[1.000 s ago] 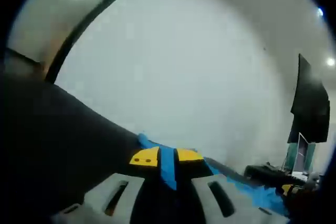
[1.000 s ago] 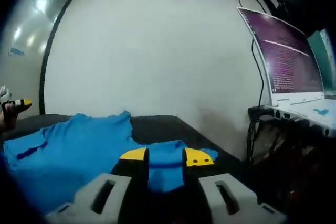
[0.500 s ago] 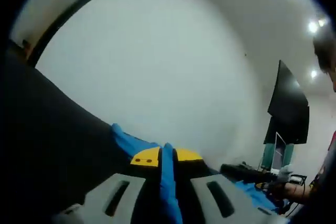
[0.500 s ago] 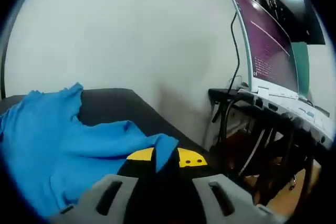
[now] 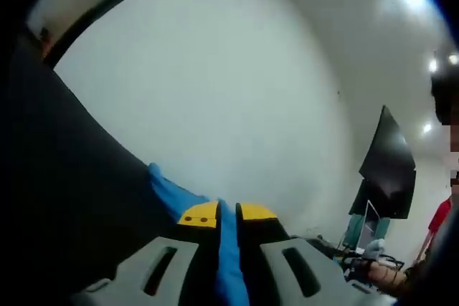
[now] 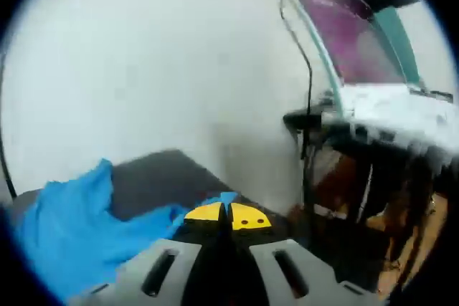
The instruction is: Spread out the cloth and fold it
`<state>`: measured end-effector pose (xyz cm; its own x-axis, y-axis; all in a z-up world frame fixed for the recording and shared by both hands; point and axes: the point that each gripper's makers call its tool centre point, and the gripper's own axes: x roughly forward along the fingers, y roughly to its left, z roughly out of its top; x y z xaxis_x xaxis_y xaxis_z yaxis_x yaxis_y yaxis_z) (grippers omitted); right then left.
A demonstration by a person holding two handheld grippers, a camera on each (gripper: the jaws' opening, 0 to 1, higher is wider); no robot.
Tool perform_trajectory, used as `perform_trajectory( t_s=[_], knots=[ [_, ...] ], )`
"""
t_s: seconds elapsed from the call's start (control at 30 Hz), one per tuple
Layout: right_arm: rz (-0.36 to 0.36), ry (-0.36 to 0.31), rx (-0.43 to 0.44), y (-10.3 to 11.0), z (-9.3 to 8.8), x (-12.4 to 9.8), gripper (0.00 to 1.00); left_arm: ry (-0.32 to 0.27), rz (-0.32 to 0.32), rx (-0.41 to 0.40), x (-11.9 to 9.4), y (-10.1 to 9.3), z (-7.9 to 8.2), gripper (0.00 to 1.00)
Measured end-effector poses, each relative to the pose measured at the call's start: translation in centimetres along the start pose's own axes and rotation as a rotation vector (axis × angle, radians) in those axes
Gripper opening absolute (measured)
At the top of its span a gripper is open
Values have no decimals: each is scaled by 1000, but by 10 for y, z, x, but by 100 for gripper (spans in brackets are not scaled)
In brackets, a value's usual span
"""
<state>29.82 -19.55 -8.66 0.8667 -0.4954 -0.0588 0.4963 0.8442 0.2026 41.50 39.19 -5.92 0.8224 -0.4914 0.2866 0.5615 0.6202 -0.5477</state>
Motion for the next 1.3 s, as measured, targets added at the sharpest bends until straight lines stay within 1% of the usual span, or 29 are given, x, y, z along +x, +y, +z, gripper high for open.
perform_trajectory(
  t_s=[0.03,0.1,0.13,0.17,0.23,0.27,0.33,0.37,0.4,0.43,0.5,0.53,0.57,0.6,0.63,0.67,0.73,0.77,0.87,0.9,1.0,1.03,1.07,1.1,1.17,1.2,1.23,1.27,1.3],
  knots=[
    [62,23,0,14,2,-4,0,0,4,3,0,1,0,12],
    [224,-19,41,55,20,-21,0,-12,25,5,1,7,2,12],
    [333,-26,19,82,26,-35,0,-18,36,6,0,10,3,12],
    [445,-38,-36,108,29,-52,0,-21,45,8,0,13,4,12],
    [669,-55,-152,159,21,-99,0,-24,62,8,0,17,5,12],
    [797,-50,-229,183,8,-130,0,-25,69,12,0,19,5,12],
    [954,-35,-372,204,-22,-168,0,-26,76,24,0,20,5,12],
    [972,-11,-425,205,-37,-176,0,-25,79,32,1,21,5,12],
    [953,38,-455,200,-54,-177,0,-25,82,41,1,20,4,12],
    [975,111,-493,197,-76,-178,0,-23,86,49,1,20,4,12],
    [1004,310,-500,183,-121,-183,1,-17,90,65,1,21,3,12],
    [1041,383,-512,179,-136,-192,2,-12,92,75,1,21,2,12],
    [1006,259,-416,183,-118,-186,4,-5,93,89,1,21,0,12],
    [1039,225,-431,183,-112,-192,7,0,95,102,1,21,-1,12],
    [1044,269,-458,179,-115,-196,11,6,97,116,0,20,-2,12],
    [1058,269,-470,178,-111,-199,16,12,98,130,0,20,-4,12],
    [1103,202,-453,183,-91,-203,19,21,90,148,0,19,-6,12],
    [1102,169,-438,184,-77,-200,19,24,82,151,0,18,-6,12],
    [1052,40,-410,186,-35,-179,19,25,72,152,0,18,-7,12],
    [1009,-10,-405,184,-19,-162,19,22,71,152,0,18,-6,12],
    [930,-39,-407,182,-5,-131,19,16,66,152,1,18,-6,12],
    [945,-31,-411,185,-8,-127,19,16,66,156,1,17,-6,12],
    [945,-10,-458,185,-18,-118,19,15,65,162,1,17,-6,12],
    [929,19,-525,182,-31,-110,19,16,62,169,1,16,-7,12],
    [857,80,-658,166,-62,-92,17,21,50,182,2,14,-8,12],
    [864,132,-686,161,-79,-92,16,25,45,191,2,12,-9,12],
    [866,147,-708,157,-91,-93,15,30,40,203,2,11,-10,13],
    [846,117,-723,152,-94,-91,15,36,38,215,2,10,-11,13],
    [799,70,-710,145,-88,-89,15,46,38,229,3,9,-13,13]
  ],
)
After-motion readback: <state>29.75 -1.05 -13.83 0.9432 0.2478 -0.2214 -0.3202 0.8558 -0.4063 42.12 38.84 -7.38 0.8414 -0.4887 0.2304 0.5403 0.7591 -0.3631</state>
